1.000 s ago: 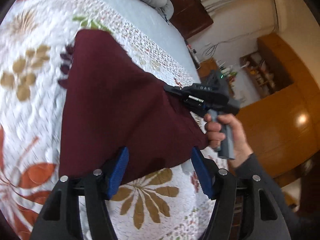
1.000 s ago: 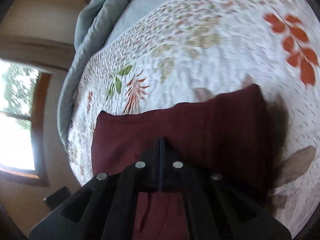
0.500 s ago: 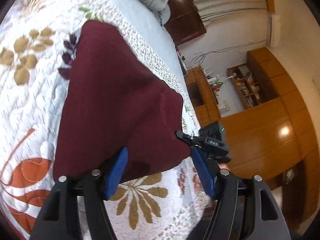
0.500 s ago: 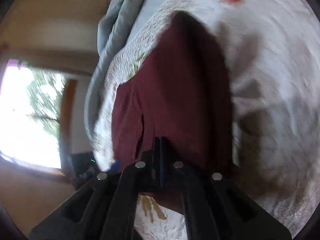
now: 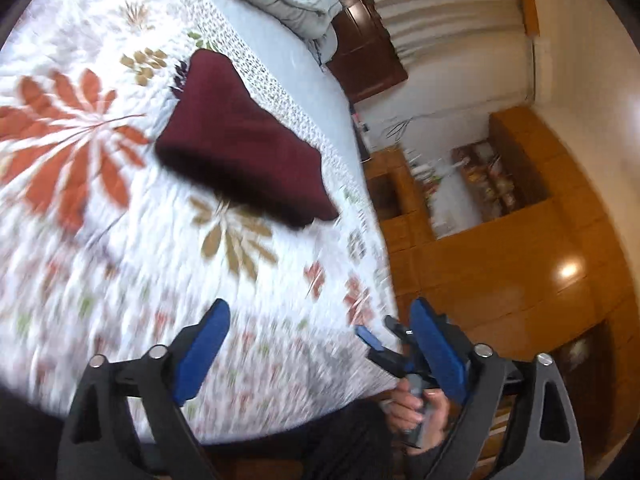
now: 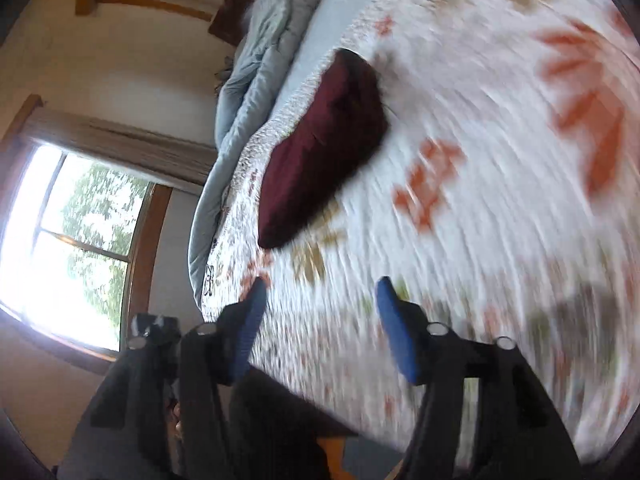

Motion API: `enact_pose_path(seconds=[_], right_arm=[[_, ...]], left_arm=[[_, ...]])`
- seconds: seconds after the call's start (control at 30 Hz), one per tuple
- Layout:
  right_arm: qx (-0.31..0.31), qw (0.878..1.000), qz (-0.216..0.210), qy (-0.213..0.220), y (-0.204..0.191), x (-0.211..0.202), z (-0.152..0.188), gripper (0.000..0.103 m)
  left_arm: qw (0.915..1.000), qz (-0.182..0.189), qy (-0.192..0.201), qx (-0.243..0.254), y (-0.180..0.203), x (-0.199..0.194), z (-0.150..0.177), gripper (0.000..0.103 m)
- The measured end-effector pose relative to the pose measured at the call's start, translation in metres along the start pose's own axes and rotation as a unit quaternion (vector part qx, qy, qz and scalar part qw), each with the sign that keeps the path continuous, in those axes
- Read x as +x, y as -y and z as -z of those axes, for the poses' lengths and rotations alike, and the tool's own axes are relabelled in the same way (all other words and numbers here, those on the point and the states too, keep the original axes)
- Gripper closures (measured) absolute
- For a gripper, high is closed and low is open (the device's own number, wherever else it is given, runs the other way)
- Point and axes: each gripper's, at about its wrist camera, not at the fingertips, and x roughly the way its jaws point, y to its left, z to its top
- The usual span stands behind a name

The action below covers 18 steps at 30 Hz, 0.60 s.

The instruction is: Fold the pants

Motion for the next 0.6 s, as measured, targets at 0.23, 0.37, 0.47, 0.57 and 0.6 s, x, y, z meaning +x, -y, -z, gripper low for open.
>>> enact_pose_path(seconds=[0.23, 0.37, 0.47, 0.57, 0.6], right_arm=[[0.013, 0.999, 0.047, 0.005, 0.001, -0.049, 0.074, 0.018], [-0.033, 0.996, 0.084, 0.014, -0.029, -0.069, 0.097, 0.012], [-0.098, 0.986, 0.127, 0.032, -0.065, -0.082, 0.107, 0.009], [-0.159, 0.968, 0.185, 0.053, -0.097, -0.084, 0.116, 0.006], [-0.181, 0.958, 0.211, 0.068, -0.109, -0.084, 0.12, 0.006]], left_arm=[[0.9679, -0.216, 0.01, 0.128, 0.065, -0.03, 0.091, 0.008], [0.941, -0.287, 0.027, 0.177, 0.093, -0.037, 0.123, 0.008], [0.9187, -0.334, 0.055, 0.203, 0.111, -0.041, 0.136, 0.008], [0.8944, -0.375, 0.091, 0.226, 0.134, -0.049, 0.144, 0.008], [0.8865, -0.387, 0.102, 0.233, 0.142, -0.051, 0.146, 0.008]])
